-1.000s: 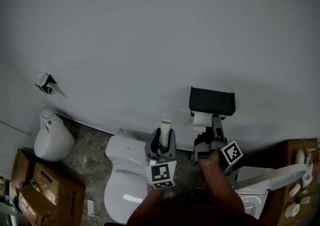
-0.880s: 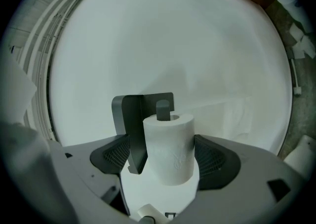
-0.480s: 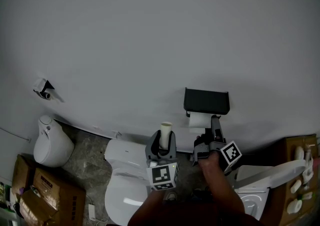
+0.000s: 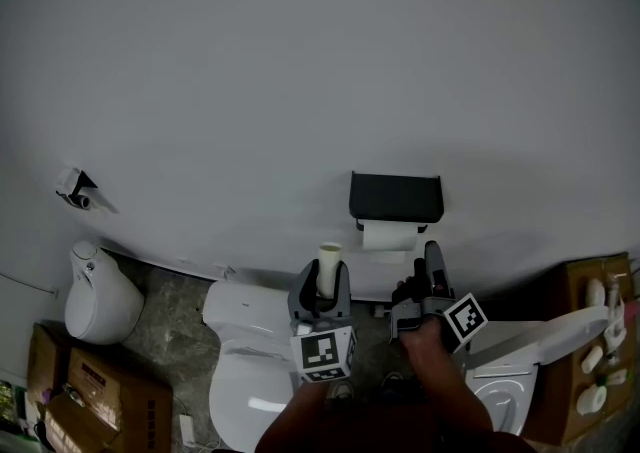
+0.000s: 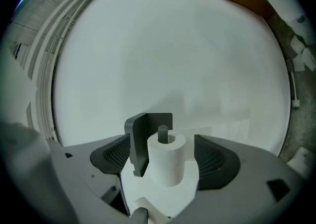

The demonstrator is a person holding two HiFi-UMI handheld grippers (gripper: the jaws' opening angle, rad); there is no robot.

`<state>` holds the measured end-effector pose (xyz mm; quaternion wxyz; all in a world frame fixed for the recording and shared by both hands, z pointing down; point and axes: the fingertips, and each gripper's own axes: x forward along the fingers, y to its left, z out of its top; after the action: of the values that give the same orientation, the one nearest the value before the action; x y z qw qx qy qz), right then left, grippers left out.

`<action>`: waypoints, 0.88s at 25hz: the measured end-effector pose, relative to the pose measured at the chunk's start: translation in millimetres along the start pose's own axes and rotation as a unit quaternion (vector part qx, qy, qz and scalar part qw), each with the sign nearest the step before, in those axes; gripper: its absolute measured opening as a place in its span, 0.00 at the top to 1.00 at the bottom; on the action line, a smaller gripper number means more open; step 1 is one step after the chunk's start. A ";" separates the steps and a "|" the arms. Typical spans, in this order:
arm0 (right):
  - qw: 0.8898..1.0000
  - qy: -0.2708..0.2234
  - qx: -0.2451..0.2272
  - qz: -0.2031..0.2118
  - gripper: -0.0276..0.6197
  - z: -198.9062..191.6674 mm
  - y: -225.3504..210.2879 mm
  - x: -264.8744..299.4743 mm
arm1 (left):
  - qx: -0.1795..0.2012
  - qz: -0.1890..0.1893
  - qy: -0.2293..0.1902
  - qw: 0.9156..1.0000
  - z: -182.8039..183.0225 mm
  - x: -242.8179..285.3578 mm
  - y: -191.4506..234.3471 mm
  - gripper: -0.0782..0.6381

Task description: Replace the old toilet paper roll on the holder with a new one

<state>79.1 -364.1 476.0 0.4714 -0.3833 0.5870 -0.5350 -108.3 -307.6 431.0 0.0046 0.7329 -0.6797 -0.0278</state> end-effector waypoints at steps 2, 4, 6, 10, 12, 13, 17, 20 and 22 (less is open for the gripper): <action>1.000 0.004 -0.011 0.005 0.36 1.3 3.3 -8.7 | 0.001 -0.007 0.000 1.000 -1.0 0.3 -5.5 0.63; 1.000 0.006 -0.022 0.007 0.36 4.8 6.1 -18.3 | 0.002 -0.013 -0.001 1.000 -2.0 -0.5 -11.4 0.63; 1.000 0.005 -0.029 0.009 0.36 10.3 6.5 -26.7 | -0.002 -0.018 0.003 1.000 -4.6 -0.6 -16.3 0.63; 0.999 0.004 -0.035 0.007 0.36 19.4 2.0 -33.5 | -0.002 -0.027 0.003 1.000 -7.2 0.8 -22.8 0.63; 0.999 0.004 -0.045 0.006 0.36 22.3 2.2 -35.2 | -0.006 -0.030 0.006 1.000 -7.7 0.7 -26.3 0.63; 0.999 0.004 -0.052 0.006 0.36 23.6 2.6 -36.1 | -0.007 -0.032 0.007 0.999 -7.8 0.8 -28.4 0.63; 0.996 0.011 -0.092 -0.002 0.49 25.9 4.1 -41.7 | -0.005 -0.040 0.005 0.999 -8.0 0.9 -36.5 0.63; 0.991 0.010 -0.133 -0.019 0.88 29.6 2.6 -47.7 | -0.004 -0.047 0.001 0.999 -6.9 1.9 -41.3 0.63; 0.988 0.016 -0.152 -0.018 0.92 30.5 3.6 -48.5 | -0.004 -0.050 0.004 0.999 -8.0 2.3 -43.6 0.63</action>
<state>121.3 -325.5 479.9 0.3886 -0.4529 0.6615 -0.4542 -64.2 -306.9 437.0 0.0094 0.7659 -0.6423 -0.0279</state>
